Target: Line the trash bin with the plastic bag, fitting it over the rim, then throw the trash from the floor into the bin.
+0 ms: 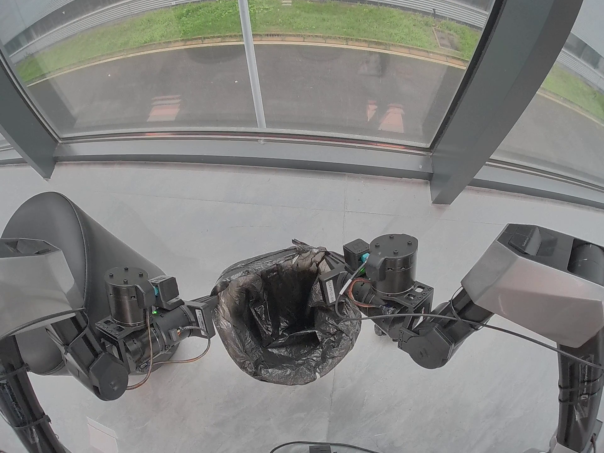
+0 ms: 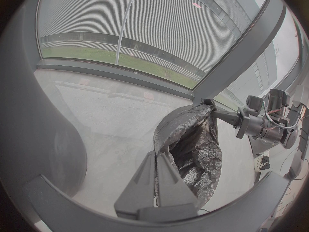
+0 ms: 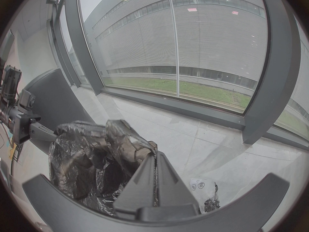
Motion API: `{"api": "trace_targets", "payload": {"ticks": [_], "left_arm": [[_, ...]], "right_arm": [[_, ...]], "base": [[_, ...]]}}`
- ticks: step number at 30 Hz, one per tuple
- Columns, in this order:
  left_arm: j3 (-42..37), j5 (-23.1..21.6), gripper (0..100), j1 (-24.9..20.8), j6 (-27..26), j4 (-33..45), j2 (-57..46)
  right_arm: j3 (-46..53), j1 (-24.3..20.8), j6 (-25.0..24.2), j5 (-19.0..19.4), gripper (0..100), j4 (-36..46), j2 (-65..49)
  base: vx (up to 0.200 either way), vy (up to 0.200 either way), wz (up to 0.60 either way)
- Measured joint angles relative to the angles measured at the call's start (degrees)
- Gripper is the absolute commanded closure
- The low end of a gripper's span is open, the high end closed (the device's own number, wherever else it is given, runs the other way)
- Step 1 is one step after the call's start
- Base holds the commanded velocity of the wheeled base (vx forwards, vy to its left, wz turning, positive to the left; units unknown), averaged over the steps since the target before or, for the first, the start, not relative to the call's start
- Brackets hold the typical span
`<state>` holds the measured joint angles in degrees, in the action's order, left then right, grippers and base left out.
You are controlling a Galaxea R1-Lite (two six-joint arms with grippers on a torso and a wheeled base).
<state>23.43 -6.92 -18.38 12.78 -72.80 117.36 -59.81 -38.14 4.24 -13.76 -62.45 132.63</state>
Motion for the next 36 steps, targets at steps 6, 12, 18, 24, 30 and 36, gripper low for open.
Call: {"api": "trace_targets", "payload": {"ticks": [6, 12, 18, 24, 30, 36], "left_arm": [[4.4, -0.9, 100, 0.7, -0.6, 2.7, 2.1], [7.8, -0.9, 100, 1.7, -1.1, 3.4, 4.7], [9.0, -0.9, 100, 2.0, -2.4, 3.3, 6.6], [9.4, -0.2, 100, 2.0, -2.3, 3.0, 7.4], [9.5, -0.1, 100, 1.9, -2.4, 3.3, 7.6], [9.4, 1.1, 0, 1.9, -2.5, 3.1, 7.7]], "right_arm": [[-4.1, 0.8, 0.0, 0.8, 100, 3.1, 1.9], [-5.6, 2.2, 0.4, 1.3, 100, 3.6, 3.0], [-6.0, 3.6, 1.0, 1.7, 100, 3.6, 4.0], [-6.0, 3.8, 0.9, 1.9, 100, 3.4, 4.5], [-6.0, 3.8, 1.0, 1.9, 100, 3.4, 4.7], [-6.2, 3.7, 1.0, 1.9, 0, 3.4, 4.7]], "base": [[0.000, 0.000, 0.00], [0.000, 0.000, 0.00], [0.000, 0.000, 0.00], [0.000, 0.000, 0.00], [0.000, 0.000, 0.00], [0.000, 0.000, 0.00]]}}
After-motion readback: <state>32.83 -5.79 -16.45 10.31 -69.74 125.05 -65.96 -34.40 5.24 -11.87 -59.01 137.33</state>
